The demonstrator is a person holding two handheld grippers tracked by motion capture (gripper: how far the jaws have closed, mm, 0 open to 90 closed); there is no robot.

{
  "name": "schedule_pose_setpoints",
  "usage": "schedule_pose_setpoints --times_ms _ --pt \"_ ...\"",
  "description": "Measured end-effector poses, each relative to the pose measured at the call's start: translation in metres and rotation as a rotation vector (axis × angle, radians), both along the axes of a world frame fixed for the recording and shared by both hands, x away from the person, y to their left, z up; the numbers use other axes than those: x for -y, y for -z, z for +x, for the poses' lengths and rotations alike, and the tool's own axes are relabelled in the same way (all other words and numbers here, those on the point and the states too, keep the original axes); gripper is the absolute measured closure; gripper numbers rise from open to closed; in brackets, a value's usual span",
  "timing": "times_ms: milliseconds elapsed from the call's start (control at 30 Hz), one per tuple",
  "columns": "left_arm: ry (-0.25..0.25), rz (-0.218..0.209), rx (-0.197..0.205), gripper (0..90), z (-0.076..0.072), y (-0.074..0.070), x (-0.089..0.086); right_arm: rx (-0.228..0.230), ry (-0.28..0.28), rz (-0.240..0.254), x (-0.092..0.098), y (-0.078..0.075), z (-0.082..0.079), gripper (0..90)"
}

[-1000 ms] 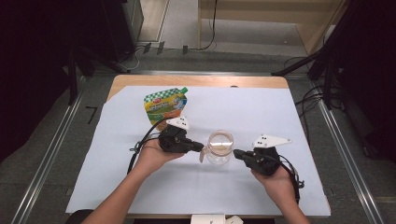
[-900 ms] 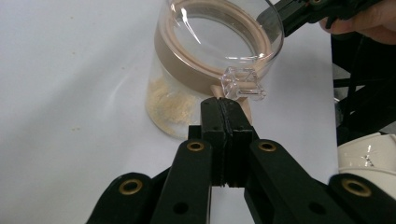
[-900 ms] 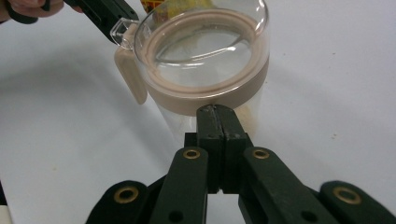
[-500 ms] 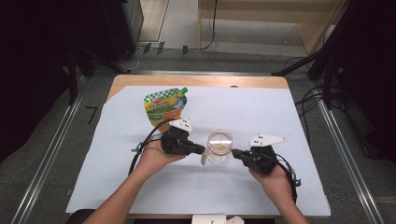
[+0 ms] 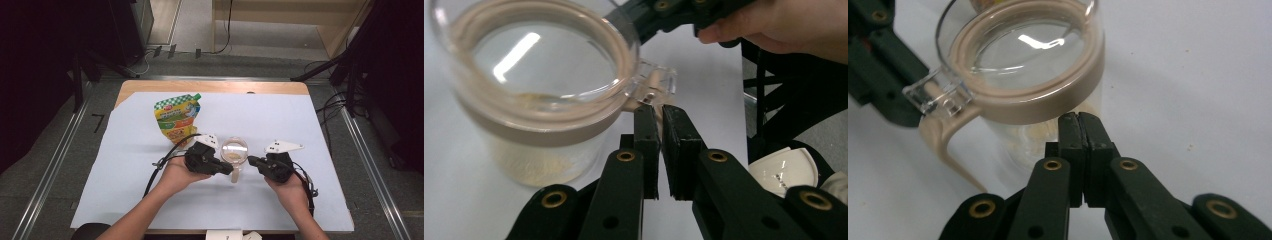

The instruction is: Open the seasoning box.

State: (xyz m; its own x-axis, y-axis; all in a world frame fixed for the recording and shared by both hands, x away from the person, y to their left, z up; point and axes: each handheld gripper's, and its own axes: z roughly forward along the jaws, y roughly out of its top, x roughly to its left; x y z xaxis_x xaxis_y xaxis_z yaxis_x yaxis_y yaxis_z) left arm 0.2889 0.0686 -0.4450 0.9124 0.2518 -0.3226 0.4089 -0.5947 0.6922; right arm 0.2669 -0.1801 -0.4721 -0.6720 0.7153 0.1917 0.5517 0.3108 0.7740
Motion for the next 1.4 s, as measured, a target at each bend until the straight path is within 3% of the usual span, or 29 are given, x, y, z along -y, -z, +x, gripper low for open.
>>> schedule_pose_setpoints --times_ms 167,333,467,667,767,933,1133,1400 --pt "0.027 0.012 0.01 86.5 -0.002 -0.004 -0.002 -0.008 -0.024 0.039 0.006 -0.004 -0.002 90.0" --pt "0.035 0.004 0.017 82.8 0.0 -0.012 -0.014 0.008 -0.036 0.061 0.009 -0.014 -0.017 90.0" --pt "0.012 -0.037 0.013 68.7 0.005 -0.02 -0.028 0.017 -0.089 0.084 0.004 -0.019 -0.031 90.0" --pt "-0.02 -0.049 0.026 55.9 0.01 -0.027 -0.038 0.004 -0.156 0.092 -0.007 -0.023 -0.04 90.0" --pt "-0.033 -0.051 0.029 47.2 0.013 -0.027 -0.042 0.001 -0.188 0.082 -0.016 -0.022 -0.044 90.0" --pt "-0.035 -0.052 0.01 40.7 0.015 -0.026 -0.044 -0.03 -0.222 0.048 -0.037 -0.011 -0.045 90.0" --pt "-0.035 -0.058 -0.003 37.8 0.017 -0.025 -0.046 -0.05 -0.198 0.04 -0.048 -0.003 -0.041 90.0" --pt "-0.039 -0.052 -0.006 37.1 0.018 -0.024 -0.047 -0.053 -0.184 0.026 -0.048 0.0 -0.039 90.0"
